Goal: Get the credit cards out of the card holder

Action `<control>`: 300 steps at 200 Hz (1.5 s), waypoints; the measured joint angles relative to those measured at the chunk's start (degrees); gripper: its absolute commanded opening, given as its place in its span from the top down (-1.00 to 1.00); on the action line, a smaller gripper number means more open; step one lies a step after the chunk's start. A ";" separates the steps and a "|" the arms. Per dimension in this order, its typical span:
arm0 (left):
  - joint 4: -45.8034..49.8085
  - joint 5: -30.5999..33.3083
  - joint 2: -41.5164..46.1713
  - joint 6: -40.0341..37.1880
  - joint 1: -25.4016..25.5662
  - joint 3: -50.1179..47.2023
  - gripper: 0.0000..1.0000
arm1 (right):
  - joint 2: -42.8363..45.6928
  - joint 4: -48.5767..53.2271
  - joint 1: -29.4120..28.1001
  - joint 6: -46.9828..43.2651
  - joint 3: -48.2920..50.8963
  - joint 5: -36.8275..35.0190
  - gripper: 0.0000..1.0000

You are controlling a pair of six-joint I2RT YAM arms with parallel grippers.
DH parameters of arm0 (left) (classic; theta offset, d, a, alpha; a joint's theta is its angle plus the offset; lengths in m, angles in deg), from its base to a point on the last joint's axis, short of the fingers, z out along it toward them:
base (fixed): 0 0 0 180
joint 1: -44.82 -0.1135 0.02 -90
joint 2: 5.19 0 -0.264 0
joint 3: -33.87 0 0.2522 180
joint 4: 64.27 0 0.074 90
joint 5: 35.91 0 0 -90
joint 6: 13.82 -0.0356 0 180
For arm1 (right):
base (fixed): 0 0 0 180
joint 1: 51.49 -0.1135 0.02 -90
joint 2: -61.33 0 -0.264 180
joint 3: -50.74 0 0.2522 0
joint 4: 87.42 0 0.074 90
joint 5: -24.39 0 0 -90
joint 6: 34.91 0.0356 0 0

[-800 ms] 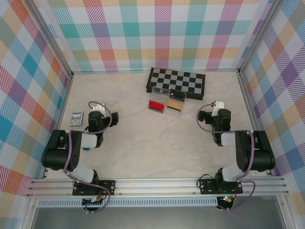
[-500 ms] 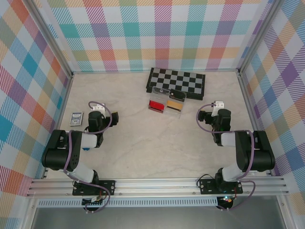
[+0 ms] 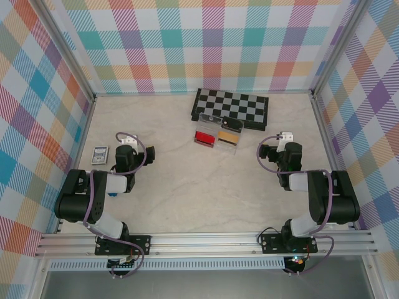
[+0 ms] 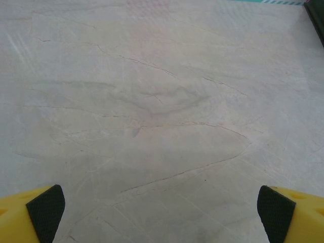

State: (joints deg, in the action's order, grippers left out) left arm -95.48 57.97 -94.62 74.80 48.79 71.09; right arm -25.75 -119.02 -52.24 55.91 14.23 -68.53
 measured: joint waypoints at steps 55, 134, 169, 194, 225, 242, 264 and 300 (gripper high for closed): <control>1.99 0.28 0.92 0.04 0.02 0.07 -1.00 | 1.95 2.60 -0.02 0.46 0.00 -0.31 -1.00; 36.02 1.90 21.53 10.71 0.13 14.53 -1.00 | 18.23 35.19 -0.02 12.90 -14.03 -2.71 -1.00; 51.93 -1.44 23.61 17.33 0.13 23.78 -1.00 | 15.93 56.57 0.02 22.38 -27.30 -3.43 -1.00; 58.77 -6.56 23.41 20.11 0.13 26.71 -1.00 | 11.91 64.98 0.02 25.73 -31.08 -1.44 -1.00; 62.62 -11.93 21.59 21.46 0.13 27.32 -1.00 | 6.25 72.94 1.27 27.39 -31.34 -1.16 -1.00; 63.49 -13.86 20.37 21.59 0.13 27.32 -1.00 | 2.32 75.87 3.58 27.43 -32.89 -1.25 -1.00; 63.45 -15.41 19.30 21.59 0.13 27.32 -1.00 | -3.45 78.64 6.12 27.08 -37.53 -2.84 -0.92; 63.06 -16.98 18.64 21.57 0.13 27.30 -1.00 | -10.10 80.78 7.52 24.65 -42.73 -4.57 -0.73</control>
State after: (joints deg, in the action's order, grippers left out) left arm -32.43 40.98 -75.98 96.37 48.92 98.39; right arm -35.85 -38.24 -44.73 80.56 -28.50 -73.10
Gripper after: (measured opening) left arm 0.999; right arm 0.892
